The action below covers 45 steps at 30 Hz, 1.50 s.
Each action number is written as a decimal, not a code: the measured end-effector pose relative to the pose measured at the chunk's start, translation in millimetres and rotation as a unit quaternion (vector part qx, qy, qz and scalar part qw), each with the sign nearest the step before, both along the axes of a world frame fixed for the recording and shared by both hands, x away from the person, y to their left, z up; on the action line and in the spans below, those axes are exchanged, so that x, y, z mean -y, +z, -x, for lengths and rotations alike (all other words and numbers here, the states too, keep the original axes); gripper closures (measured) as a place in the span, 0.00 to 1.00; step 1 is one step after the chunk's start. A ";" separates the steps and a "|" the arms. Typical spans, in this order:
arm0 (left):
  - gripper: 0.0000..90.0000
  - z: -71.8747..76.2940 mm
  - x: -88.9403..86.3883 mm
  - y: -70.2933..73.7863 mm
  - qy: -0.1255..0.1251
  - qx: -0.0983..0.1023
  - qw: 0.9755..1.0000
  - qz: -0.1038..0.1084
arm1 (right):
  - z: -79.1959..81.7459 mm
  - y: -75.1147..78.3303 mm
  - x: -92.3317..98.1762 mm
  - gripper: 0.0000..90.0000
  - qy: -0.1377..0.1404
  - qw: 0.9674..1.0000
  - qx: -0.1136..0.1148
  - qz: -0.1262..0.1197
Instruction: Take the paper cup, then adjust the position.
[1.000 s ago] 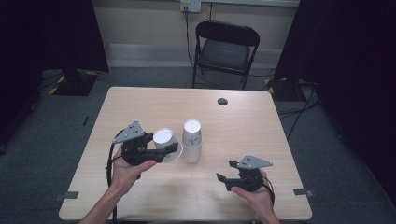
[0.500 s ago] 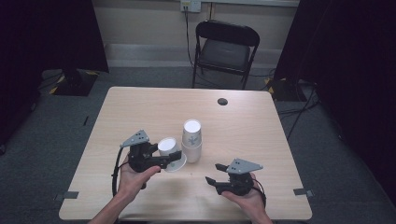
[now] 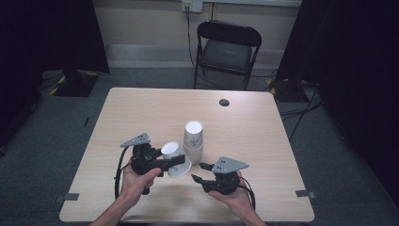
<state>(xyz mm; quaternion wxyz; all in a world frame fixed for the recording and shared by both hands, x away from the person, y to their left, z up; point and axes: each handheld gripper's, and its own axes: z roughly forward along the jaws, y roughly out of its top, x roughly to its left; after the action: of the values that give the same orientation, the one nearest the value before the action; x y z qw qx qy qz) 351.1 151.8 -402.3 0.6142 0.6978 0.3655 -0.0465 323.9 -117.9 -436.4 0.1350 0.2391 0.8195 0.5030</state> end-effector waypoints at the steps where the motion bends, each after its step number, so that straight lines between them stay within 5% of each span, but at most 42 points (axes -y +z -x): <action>1: 0.38 0.0 1.9 -0.6 -0.002 -0.003 1.000 -0.003 | -1.0 -1.0 -2.0 0.56 0.002 1.000 0.001 0.000; 6: 0.38 -1.1 14.9 -1.0 -0.017 -0.014 1.000 -0.002 | -2.9 -5.0 -6.7 0.57 0.006 1.000 0.003 0.000; 11: 0.38 -0.9 21.5 -5.3 -0.025 -0.023 0.999 -0.006 | -0.8 -1.6 -2.4 0.62 -0.002 0.999 0.022 -0.026; 17: 0.38 -2.3 19.1 -9.1 -0.028 -0.048 0.998 0.020 | 1.4 -0.1 -2.8 0.63 -0.001 0.999 0.031 -0.033; 26: 0.38 0.4 22.7 -8.4 -0.040 -0.052 0.997 0.034 | 3.3 1.0 -4.5 0.68 0.002 0.998 0.052 -0.037; 31: 0.38 0.8 22.0 -9.0 -0.047 -0.055 0.996 0.042 | 7.1 4.6 -1.9 0.74 -0.009 0.996 0.081 -0.047; 38: 0.38 0.4 22.3 -11.7 -0.061 -0.071 0.994 0.053 | 6.4 7.1 3.2 0.79 -0.012 0.994 0.091 -0.053; 40: 0.39 -0.5 23.1 -13.4 -0.077 -0.085 0.991 0.070 | 5.9 7.4 3.7 0.78 -0.008 0.994 0.094 -0.054; 45: 0.38 0.4 25.3 -14.3 -0.080 -0.082 0.991 0.065 | 6.6 6.4 1.9 0.78 0.000 0.994 0.095 -0.051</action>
<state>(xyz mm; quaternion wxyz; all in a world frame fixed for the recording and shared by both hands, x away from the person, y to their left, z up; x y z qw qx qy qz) 350.7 126.6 -416.6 0.6203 0.6774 0.3539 -0.1763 317.3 -119.8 -430.0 0.1995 0.1968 0.7764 0.5646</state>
